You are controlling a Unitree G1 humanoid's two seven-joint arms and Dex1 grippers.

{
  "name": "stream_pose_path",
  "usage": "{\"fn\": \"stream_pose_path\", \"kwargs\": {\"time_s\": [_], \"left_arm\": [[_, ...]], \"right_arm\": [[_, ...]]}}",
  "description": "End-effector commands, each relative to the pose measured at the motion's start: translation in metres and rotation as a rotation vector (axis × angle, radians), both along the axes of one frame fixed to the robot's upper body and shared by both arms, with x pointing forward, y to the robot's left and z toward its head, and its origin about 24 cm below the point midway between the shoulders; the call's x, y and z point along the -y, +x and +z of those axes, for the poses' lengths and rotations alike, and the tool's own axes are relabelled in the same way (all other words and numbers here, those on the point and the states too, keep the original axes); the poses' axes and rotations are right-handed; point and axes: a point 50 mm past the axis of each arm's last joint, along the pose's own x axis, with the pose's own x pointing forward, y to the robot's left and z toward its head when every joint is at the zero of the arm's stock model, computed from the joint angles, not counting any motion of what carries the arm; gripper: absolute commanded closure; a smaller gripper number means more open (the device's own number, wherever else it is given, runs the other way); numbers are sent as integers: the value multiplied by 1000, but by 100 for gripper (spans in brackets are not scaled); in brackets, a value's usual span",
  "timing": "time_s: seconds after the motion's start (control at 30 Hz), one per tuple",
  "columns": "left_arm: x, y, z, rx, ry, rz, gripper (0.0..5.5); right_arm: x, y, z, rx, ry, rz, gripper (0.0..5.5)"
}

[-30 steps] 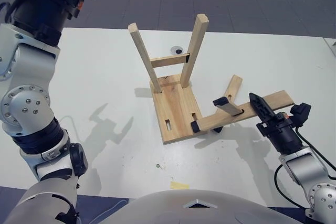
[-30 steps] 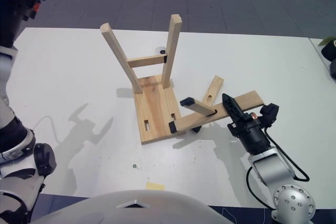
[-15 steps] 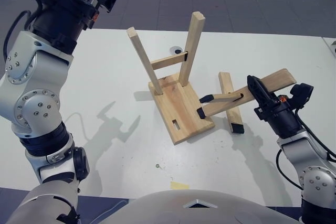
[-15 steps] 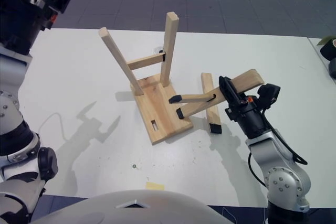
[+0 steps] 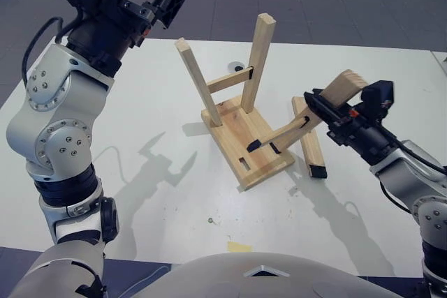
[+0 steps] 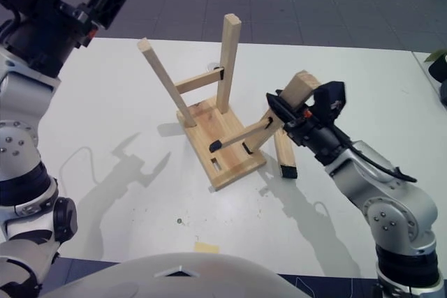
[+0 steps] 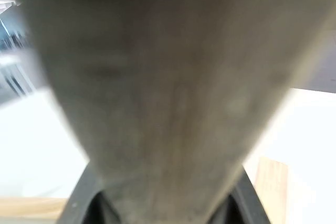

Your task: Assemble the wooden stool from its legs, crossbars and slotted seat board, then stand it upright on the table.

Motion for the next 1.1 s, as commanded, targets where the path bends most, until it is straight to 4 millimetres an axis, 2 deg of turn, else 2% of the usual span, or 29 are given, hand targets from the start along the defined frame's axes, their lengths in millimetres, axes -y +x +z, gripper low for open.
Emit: {"fn": "stream_pose_path", "kwargs": {"time_s": [0.03, 0.13, 0.23, 0.33, 0.47, 0.57, 0.7, 0.83, 0.9, 1.03, 1.1], "left_arm": [[13, 0, -4, -3, 51, -35, 10], [12, 0, -7, -9, 55, -32, 10], [13, 0, -12, -20, 49, -32, 10], [15, 0, -14, -26, 50, -45, 10], [16, 4, -13, -38, 42, -59, 10], [18, 5, -13, -38, 55, -76, 10], [17, 6, -17, -60, 46, -72, 10], [17, 7, -17, -67, 43, -77, 10], [19, 7, -18, -71, 51, -89, 10], [22, 7, -21, -82, 57, -109, 10], [23, 7, -21, -83, 56, -112, 10]], "right_arm": [[-4, 10, -47, -185, -229, -111, 443], [9, -1, -79, -227, -164, -250, 441], [6, -13, -101, -181, -151, -331, 441], [-10, 1, -99, -108, -120, -315, 441], [-27, 37, -86, -114, -32, -297, 441], [-22, 48, -81, -117, -14, -335, 442], [-19, 48, -78, -82, -40, -342, 442], [-21, 50, -63, 12, 9, -335, 442], [-22, 52, -47, 90, 42, -331, 400], [-24, 58, 3, 272, 175, -299, 337], [-23, 54, 31, 371, 282, -263, 312]]}}
